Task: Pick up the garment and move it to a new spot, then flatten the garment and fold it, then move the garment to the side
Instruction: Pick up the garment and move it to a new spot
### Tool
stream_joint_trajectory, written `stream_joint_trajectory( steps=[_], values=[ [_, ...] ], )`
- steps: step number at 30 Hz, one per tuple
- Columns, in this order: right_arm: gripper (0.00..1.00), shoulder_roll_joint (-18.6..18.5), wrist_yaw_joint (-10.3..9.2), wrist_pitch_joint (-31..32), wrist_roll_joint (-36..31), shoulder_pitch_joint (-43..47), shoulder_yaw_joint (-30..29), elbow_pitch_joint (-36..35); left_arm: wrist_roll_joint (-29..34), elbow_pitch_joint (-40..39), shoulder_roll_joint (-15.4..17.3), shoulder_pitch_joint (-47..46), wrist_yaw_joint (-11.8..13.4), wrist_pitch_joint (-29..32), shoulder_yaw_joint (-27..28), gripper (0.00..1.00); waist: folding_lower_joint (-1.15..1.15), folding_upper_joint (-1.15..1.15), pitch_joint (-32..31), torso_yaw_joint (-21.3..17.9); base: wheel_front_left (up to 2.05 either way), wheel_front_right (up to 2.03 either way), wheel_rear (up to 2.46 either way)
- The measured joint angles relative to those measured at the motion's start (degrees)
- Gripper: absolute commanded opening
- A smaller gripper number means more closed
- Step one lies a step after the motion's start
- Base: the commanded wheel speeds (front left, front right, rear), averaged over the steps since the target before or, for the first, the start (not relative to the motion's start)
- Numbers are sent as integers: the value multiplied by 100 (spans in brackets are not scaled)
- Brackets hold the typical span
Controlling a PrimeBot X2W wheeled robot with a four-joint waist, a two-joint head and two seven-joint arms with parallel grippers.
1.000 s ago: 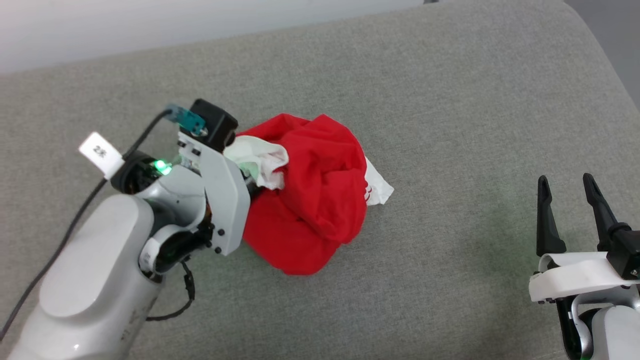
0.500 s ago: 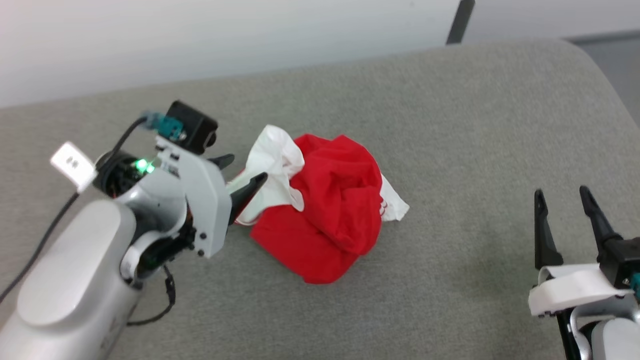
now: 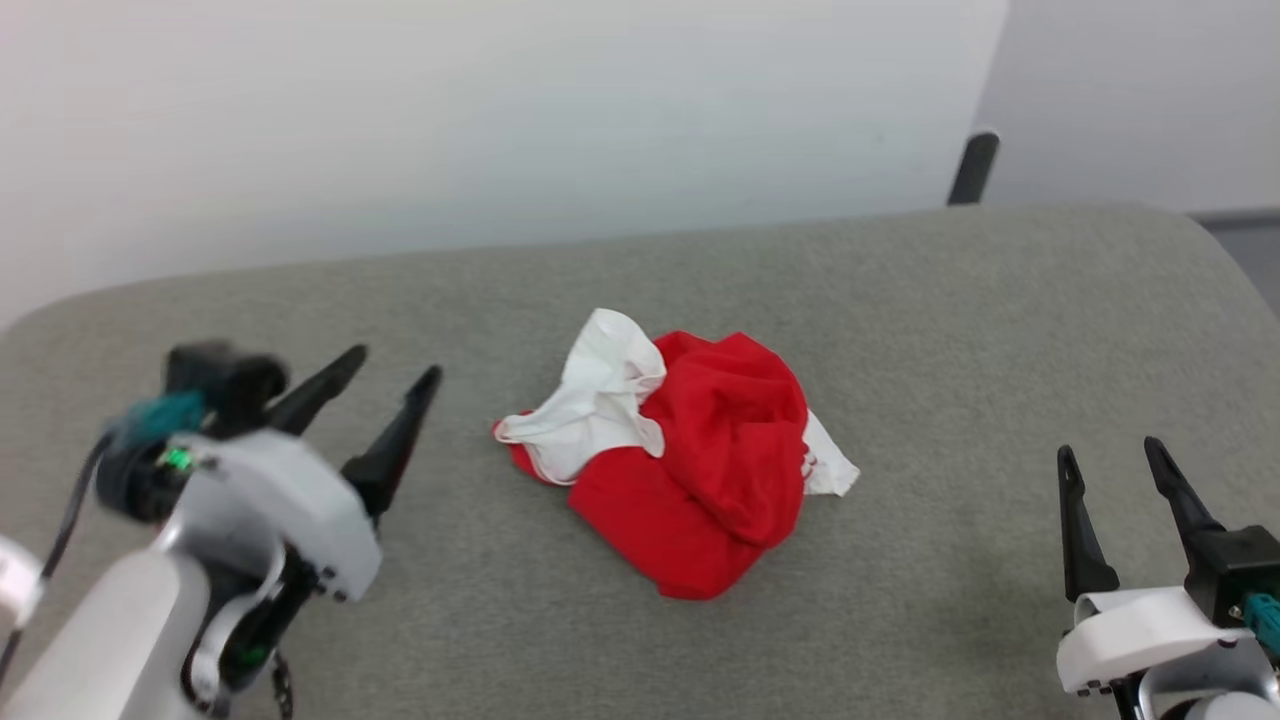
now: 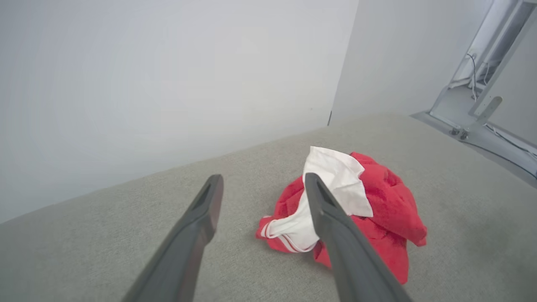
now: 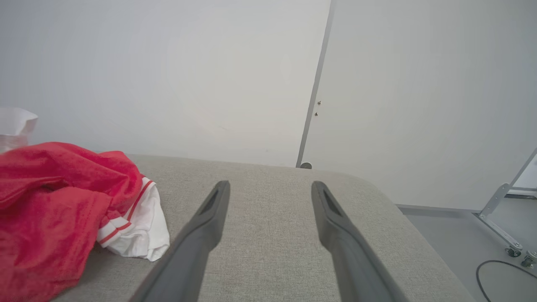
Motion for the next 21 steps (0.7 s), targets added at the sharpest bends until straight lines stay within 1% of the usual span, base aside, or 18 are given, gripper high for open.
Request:
stream_joint_trajectory(
  steps=[6, 7, 9, 10, 12, 17, 18, 19, 21],
  values=[
    [100, -92, 0, -14, 43, 81, -13, 37, 107, 44, 37, 673, 155, -898, 318, 100, 0, 0, -197, 220, 0, 0, 0],
    [100, -92, 0, -14, 43, 81, -13, 37, 107, 44, 37, 673, 155, -898, 318, 100, 0, 0, -197, 220, 0, 0, 0],
    [100, -114, 0, -37, 45, 159, -45, 55, 115, 99, 31, 855, 178, -1178, 401, 100, 0, 0, -251, 288, 0, 0, 0],
    [100, -129, 0, -47, 45, 183, -73, 65, 136, 178, 29, 1026, 210, -1437, 483, 100, 0, 0, -305, 350, 0, 0, 0],
    [100, -133, 0, -71, 45, 189, -91, 66, 130, 270, 1, 1207, 268, -1681, 597, 100, 0, 0, -351, 407, 0, 0, 0],
    [100, -138, 0, -137, 43, 309, -149, 91, 88, 503, -71, 1582, 323, -2247, 820, 100, 0, 0, -432, 527, 0, 0, 0],
    [100, -138, 0, -137, 43, 309, -149, 91, 88, 503, -71, 1582, 323, -2247, 820, 100, 0, 0, -432, 527, 0, 0, 0],
    [100, -138, 0, -147, 43, 310, -154, 104, 49, 605, -94, 1709, 326, -2407, 916, 100, 0, 0, -455, 561, 0, 0, 0],
    [100, -143, 0, -172, 43, 314, -154, 125, -2, 673, -136, 1835, 327, -2542, 1040, 100, 0, 0, -469, 579, 0, 0, 0]
  ],
)
